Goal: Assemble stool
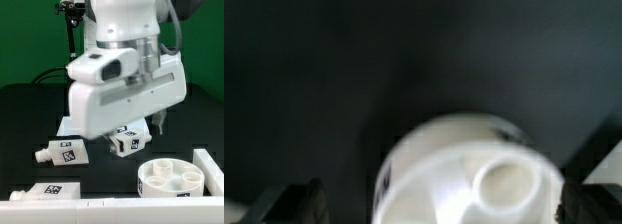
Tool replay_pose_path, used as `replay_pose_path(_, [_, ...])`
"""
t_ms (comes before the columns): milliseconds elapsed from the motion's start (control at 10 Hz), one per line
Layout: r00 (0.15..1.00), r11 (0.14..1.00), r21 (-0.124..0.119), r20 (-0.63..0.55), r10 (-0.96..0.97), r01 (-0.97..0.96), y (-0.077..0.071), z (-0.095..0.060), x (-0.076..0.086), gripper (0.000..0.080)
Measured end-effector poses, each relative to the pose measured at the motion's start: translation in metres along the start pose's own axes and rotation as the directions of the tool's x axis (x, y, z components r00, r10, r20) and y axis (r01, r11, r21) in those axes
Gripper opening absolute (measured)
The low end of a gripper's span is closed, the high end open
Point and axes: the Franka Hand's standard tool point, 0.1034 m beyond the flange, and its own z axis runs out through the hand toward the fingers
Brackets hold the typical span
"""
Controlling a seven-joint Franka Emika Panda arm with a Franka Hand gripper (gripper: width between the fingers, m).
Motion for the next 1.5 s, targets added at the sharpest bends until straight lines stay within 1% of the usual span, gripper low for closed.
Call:
replay_pose_path(100, [0.996, 0.996, -0.001, 0.016, 0.09, -0.09, -0.011, 0.005, -0.022, 0.0648])
replay_pose_path(200, [0.995, 0.995, 0.004, 0.02, 0.099, -0.099, -0.01, 0.006, -0.027, 0.0648])
replay_pose_path(300, [0.988, 0.988, 0.007, 0.018, 0.153, -0.153, -0.011, 0.007, -0.025, 0.0648])
replay_pose_path(400, [0.964, 0.964, 0.014, 0.017, 0.265, -0.265, -0.014, 0.007, -0.024, 0.0648])
replay_pose_path(500, [0.948, 0.948, 0.015, 0.018, 0.317, -0.317, -0.015, 0.008, -0.024, 0.0648])
replay_pose_path(600, [0.87, 0.87, 0.012, 0.032, 0.492, -0.493, -0.019, 0.011, -0.029, 0.0648])
replay_pose_path(700, [0.801, 0.802, 0.005, 0.043, 0.597, -0.598, -0.024, 0.012, -0.036, 0.0648])
replay_pose_path(800, [0.714, 0.715, 0.012, 0.049, 0.698, -0.699, -0.025, 0.011, -0.04, 0.0648])
replay_pose_path(900, [0.661, 0.661, 0.022, 0.047, 0.749, -0.75, -0.021, 0.009, -0.041, 0.0648])
replay_pose_path(1100, [0.585, 0.584, 0.022, 0.055, 0.809, -0.811, -0.027, 0.011, -0.039, 0.0648])
replay_pose_path(1200, [0.508, 0.506, 0.035, 0.072, 0.859, -0.862, -0.026, 0.014, -0.044, 0.0648])
replay_pose_path(1300, [0.373, 0.371, 0.044, 0.107, 0.922, -0.928, -0.022, 0.023, -0.057, 0.0648])
replay_pose_path(1400, [0.278, 0.275, 0.042, 0.135, 0.951, -0.96, -0.023, 0.032, -0.07, 0.0648])
replay_pose_path(1500, [0.21, 0.206, 0.04, 0.16, 0.964, -0.978, -0.025, 0.04, -0.081, 0.0648])
